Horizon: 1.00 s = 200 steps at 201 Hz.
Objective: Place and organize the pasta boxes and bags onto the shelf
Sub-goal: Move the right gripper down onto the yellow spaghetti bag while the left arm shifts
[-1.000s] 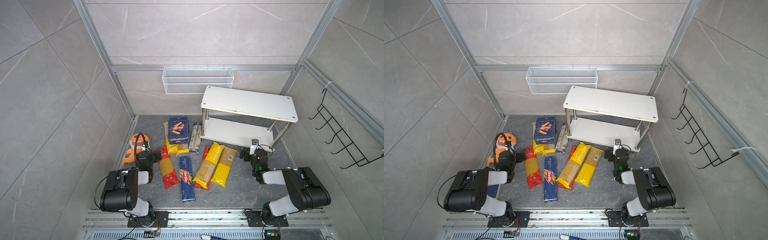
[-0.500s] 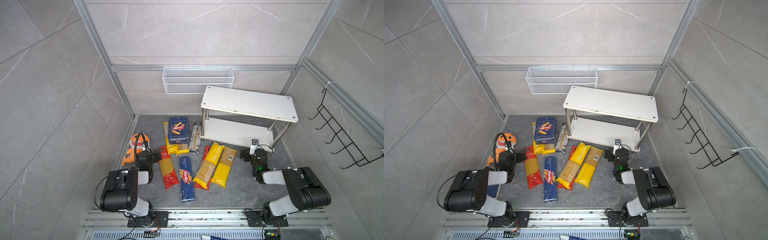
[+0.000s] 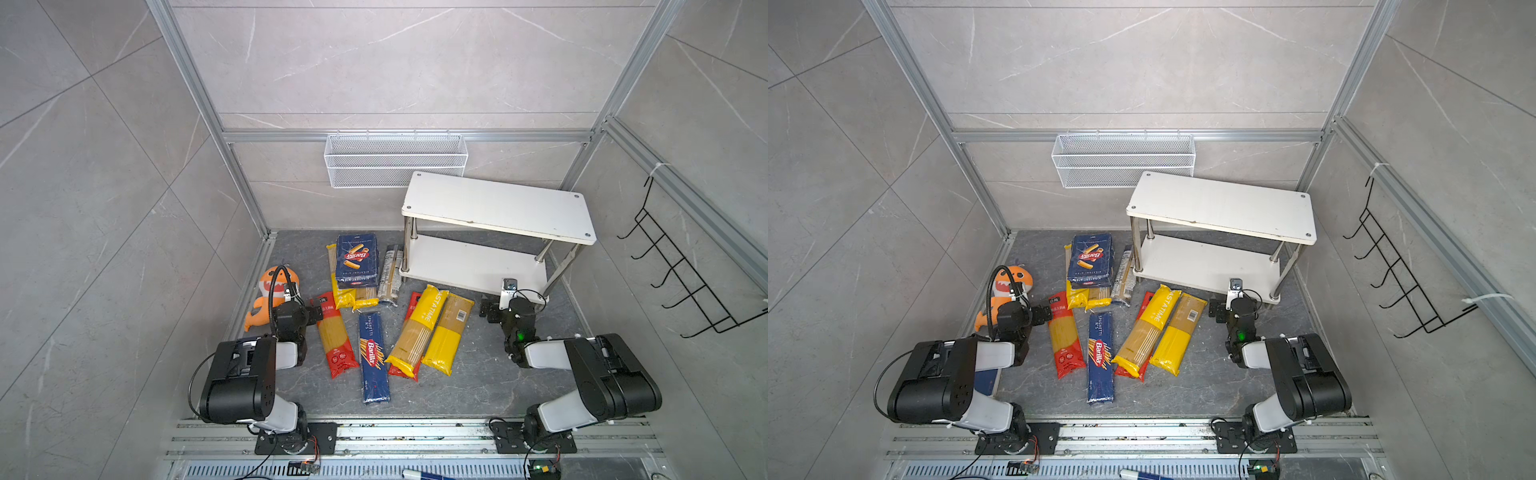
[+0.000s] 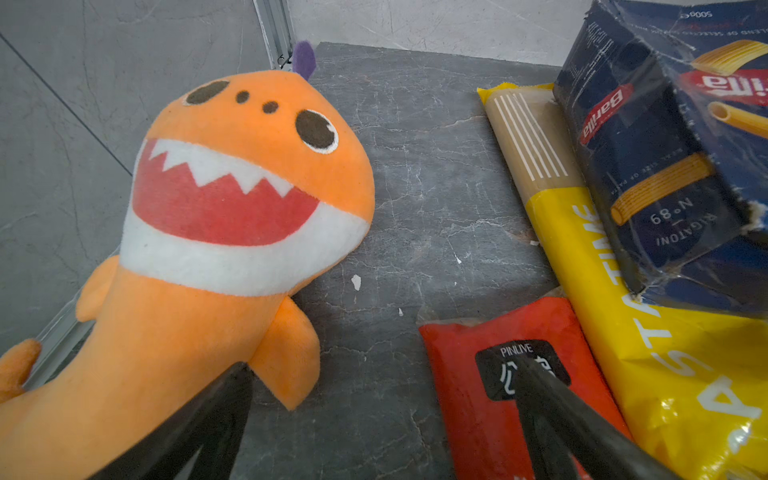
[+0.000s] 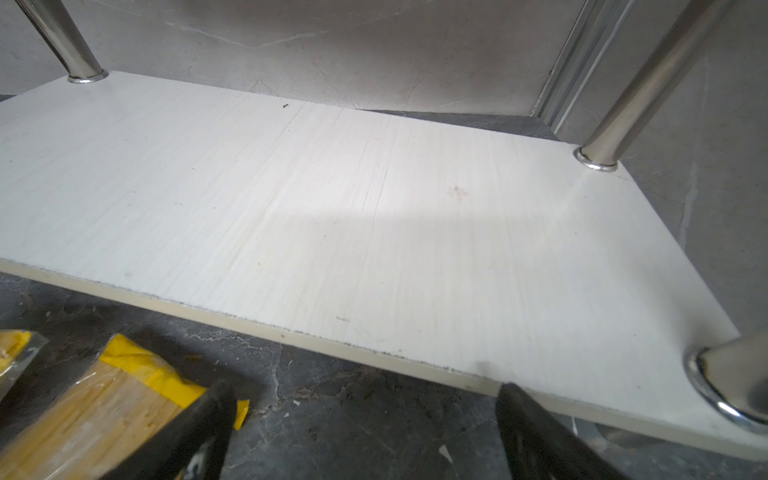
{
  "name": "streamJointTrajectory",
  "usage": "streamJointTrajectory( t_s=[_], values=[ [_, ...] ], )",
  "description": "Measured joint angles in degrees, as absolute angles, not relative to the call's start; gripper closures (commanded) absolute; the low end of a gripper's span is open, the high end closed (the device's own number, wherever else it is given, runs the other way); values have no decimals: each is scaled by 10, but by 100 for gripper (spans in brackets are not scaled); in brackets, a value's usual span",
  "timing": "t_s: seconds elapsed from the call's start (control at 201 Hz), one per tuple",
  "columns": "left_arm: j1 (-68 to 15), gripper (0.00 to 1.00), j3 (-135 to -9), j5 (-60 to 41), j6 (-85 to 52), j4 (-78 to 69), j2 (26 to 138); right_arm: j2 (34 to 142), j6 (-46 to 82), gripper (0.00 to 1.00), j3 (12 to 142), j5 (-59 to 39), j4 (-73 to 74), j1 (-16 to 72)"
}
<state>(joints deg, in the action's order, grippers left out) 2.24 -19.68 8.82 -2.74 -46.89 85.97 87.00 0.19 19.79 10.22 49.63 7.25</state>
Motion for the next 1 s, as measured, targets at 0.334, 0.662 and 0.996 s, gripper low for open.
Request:
streamJointTrajectory(
  t_s=[0.334, 0.662, 0.996],
  values=[
    [22, 0, -197, 88, -27, -469, 860, 870, 2, 1, 198, 102, 496, 72],
    [22, 0, -218, 88, -27, -401, 837, 848, -1, 1, 198, 113, 484, 86],
    [-17, 0, -266, 130, -28, -279, 719, 769, 27, 1, 335, 242, 217, 178]
  ],
)
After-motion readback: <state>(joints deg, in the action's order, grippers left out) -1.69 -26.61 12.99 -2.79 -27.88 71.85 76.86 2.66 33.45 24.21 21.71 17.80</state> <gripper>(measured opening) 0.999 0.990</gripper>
